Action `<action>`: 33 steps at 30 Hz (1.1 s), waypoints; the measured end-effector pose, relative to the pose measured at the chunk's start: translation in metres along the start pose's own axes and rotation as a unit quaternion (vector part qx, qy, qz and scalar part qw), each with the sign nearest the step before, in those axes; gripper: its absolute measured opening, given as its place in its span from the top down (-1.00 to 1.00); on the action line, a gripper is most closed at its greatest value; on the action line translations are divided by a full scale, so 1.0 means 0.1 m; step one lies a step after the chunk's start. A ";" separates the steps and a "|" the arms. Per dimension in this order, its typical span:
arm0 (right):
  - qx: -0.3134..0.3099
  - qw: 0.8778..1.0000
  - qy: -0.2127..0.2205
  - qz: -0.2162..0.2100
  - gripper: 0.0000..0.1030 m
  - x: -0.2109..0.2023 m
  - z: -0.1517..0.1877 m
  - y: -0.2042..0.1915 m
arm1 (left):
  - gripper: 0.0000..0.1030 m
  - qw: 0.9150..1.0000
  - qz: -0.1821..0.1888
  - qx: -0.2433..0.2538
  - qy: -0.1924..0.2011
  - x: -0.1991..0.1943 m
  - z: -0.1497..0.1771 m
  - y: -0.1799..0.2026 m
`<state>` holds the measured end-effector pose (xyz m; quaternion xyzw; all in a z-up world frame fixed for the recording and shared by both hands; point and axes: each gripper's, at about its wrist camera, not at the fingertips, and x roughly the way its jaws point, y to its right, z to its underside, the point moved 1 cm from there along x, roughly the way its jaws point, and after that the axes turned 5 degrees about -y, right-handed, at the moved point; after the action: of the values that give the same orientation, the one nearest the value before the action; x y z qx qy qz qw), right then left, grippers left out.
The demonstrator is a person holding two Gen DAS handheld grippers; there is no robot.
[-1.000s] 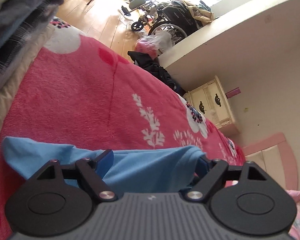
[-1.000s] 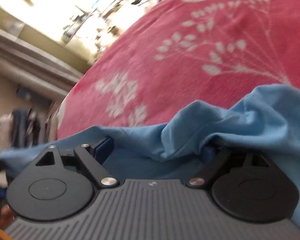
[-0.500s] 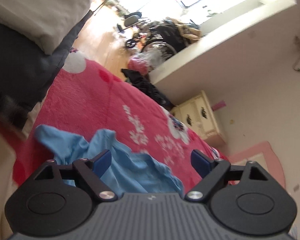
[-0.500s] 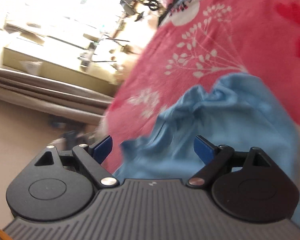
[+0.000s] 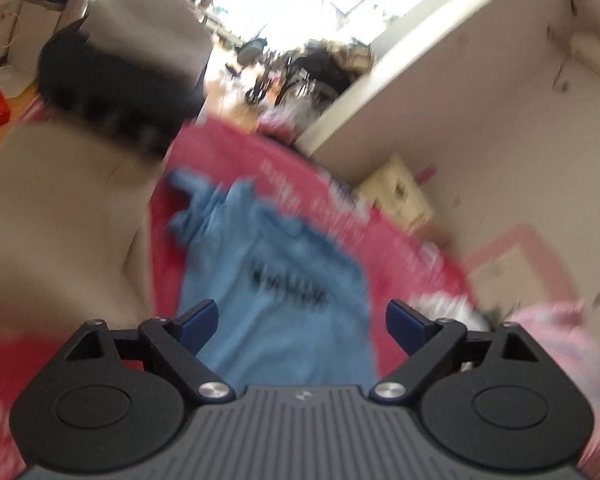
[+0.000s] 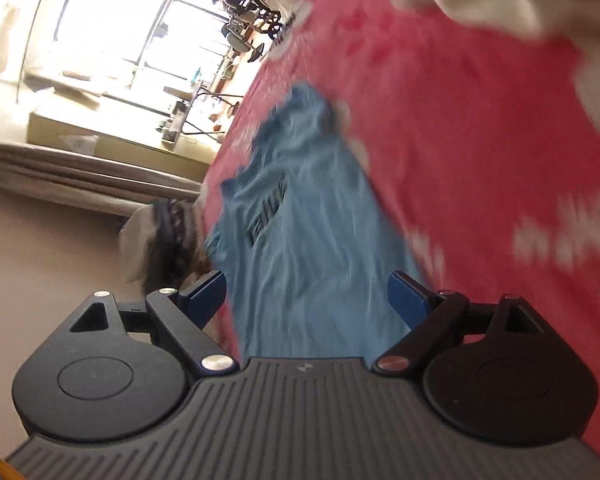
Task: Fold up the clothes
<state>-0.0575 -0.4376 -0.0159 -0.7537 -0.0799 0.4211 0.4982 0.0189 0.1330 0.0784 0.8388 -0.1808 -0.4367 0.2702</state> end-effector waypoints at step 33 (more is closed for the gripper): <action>-0.123 0.954 -0.008 0.273 0.94 0.43 0.06 0.19 | 0.90 0.987 -0.065 0.092 -0.114 0.87 1.59 -0.24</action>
<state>-0.0402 -0.4201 -0.0559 -0.7988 0.0741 0.5339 0.2670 -0.0636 0.0577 -0.0668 0.8148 -0.1945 -0.5277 0.1404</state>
